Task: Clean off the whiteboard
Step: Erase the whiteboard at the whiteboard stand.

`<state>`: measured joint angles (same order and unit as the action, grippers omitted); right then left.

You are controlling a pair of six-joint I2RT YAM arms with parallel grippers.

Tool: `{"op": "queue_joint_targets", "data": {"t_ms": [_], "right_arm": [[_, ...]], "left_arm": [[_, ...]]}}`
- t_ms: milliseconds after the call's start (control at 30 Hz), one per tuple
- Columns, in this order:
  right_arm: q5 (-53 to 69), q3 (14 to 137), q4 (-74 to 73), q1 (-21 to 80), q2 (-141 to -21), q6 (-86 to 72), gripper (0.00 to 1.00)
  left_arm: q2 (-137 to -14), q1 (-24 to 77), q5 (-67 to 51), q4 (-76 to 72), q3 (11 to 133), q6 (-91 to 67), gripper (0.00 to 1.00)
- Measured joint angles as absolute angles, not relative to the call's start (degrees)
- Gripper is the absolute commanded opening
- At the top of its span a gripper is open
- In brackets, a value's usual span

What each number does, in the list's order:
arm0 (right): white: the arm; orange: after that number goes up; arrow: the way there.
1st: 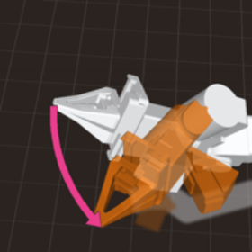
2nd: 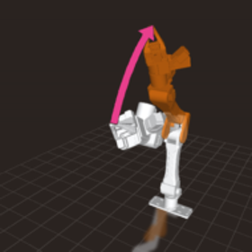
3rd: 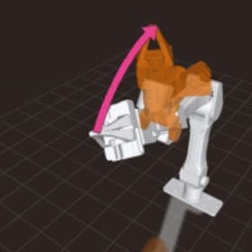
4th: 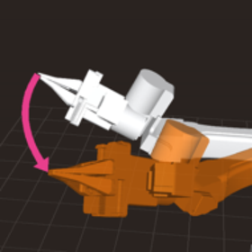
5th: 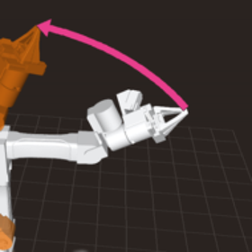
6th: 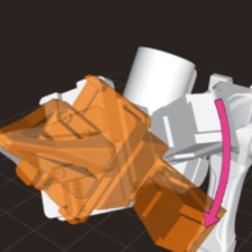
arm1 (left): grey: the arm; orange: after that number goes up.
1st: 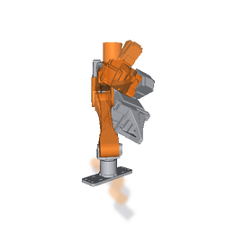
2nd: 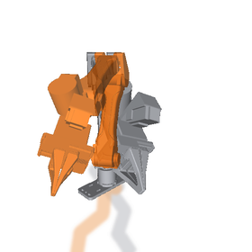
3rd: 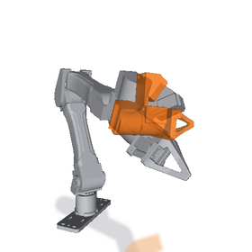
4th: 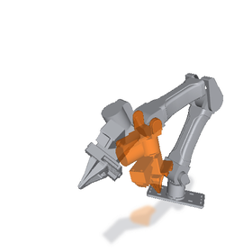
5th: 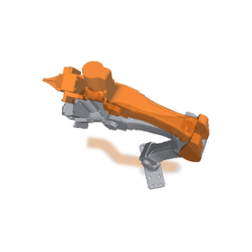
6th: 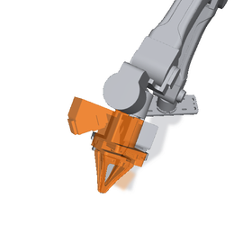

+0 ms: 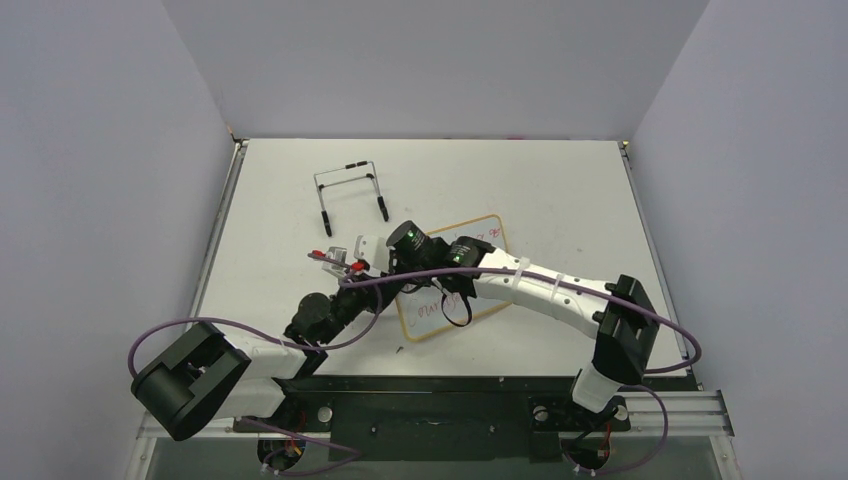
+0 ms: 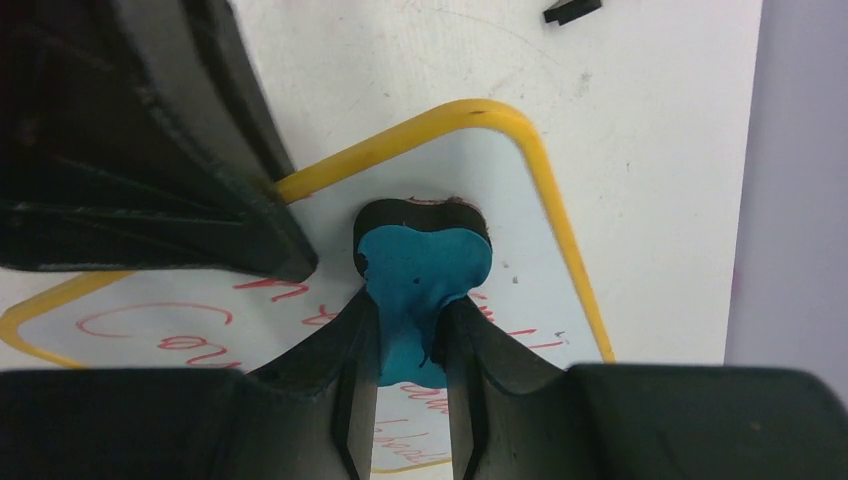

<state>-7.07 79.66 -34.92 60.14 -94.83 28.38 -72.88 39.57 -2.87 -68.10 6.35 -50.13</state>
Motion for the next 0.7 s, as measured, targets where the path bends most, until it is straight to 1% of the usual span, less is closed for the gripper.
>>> {"op": "queue_joint_targets", "data": {"t_ms": [200,367,533,700], "right_arm": [[-7.2,81.5,-33.5,57.3,-95.4,25.3,0.00],[-4.7,77.9,-30.9,57.1,-94.1,26.3,0.00],[-1.0,76.4,-32.6,58.6,-92.9,27.4,0.00],[1.3,77.8,-34.0,57.1,-93.0,25.8,0.00]], "left_arm": [[-73.0,39.6,-3.2,-68.6,6.3,-49.3,0.00],[-73.0,39.6,-3.2,-67.6,6.3,-49.3,0.00],[-73.0,39.6,-3.5,-67.7,6.3,-49.2,0.00],[-72.4,39.6,-3.7,-67.7,6.3,-49.1,0.00]]}}
